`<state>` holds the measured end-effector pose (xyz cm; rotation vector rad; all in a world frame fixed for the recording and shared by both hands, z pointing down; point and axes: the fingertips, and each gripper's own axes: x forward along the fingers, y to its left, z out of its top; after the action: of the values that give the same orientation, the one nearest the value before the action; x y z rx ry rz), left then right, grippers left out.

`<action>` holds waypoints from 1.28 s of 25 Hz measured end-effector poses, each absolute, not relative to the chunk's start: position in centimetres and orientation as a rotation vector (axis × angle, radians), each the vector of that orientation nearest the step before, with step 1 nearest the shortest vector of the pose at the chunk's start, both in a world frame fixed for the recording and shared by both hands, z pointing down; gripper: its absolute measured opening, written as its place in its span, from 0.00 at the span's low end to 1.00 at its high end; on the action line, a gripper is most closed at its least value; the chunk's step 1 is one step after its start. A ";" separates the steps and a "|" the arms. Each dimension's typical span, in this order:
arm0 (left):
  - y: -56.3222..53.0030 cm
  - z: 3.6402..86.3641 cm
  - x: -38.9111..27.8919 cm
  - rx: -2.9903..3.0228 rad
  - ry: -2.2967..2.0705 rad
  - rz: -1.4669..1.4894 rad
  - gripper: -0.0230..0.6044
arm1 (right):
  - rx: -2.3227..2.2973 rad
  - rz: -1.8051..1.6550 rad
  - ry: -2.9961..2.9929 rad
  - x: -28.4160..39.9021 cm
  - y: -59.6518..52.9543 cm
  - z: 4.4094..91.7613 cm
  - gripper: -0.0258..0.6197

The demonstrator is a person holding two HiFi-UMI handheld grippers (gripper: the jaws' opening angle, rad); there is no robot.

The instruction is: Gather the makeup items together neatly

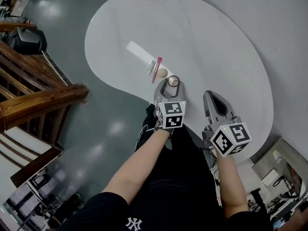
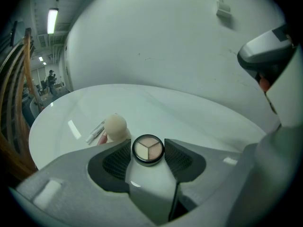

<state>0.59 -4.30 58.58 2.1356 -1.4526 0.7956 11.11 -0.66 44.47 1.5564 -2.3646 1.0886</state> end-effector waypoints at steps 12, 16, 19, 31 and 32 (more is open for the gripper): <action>-2.3 52.4 0.2 2.284 -1.337 0.726 0.37 | 1.531 1.050 -2.444 9.1 -0.2 43.3 0.06; -1.6 47.7 0.3 2.369 -1.253 0.644 0.28 | 1.544 1.008 -2.465 8.3 -0.1 41.5 0.06; -1.2 44.2 -0.1 2.417 -1.205 0.585 0.20 | 1.562 0.969 -2.474 7.5 0.2 40.0 0.06; 0.5 34.8 -4.1 2.569 -1.013 0.415 0.05 | 1.721 0.790 -2.453 1.5 2.4 35.3 0.06; 0.8 34.4 -4.4 2.576 -0.995 0.408 0.05 | 1.733 0.776 -2.449 1.0 2.6 34.9 0.06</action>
<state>-4.40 0.75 34.40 2.5765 -0.9953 0.4082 1.01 2.60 34.94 1.7326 -2.4493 0.7764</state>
